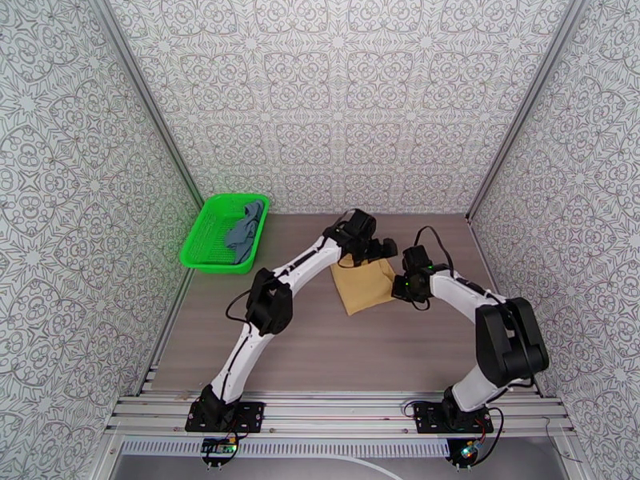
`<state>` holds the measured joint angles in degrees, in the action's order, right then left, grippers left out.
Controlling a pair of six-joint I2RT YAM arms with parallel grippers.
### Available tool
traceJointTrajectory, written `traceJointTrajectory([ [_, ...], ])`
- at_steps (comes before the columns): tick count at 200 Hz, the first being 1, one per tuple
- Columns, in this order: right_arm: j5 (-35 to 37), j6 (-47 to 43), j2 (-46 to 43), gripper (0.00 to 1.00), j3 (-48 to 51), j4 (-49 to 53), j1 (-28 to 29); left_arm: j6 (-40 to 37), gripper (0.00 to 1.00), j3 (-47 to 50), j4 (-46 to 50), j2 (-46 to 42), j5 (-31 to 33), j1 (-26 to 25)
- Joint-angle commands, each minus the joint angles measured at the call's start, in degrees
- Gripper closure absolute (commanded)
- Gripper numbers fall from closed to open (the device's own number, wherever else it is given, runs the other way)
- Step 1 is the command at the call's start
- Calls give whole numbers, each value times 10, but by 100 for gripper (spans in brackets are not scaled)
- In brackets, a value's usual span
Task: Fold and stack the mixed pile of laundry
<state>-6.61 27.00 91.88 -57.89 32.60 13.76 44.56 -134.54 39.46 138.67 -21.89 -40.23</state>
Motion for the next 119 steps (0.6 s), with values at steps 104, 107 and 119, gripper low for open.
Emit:
traceJointTrajectory([
  [104,-177,111,-6,16,36,-89,-31,-113,1,217,29,-250,111,41],
  [107,-181,115,-1,16,36,-96,-31,-114,1,225,29,-255,112,42],
  [119,-189,127,17,18,35,-119,-31,-116,1,249,27,-269,118,46],
])
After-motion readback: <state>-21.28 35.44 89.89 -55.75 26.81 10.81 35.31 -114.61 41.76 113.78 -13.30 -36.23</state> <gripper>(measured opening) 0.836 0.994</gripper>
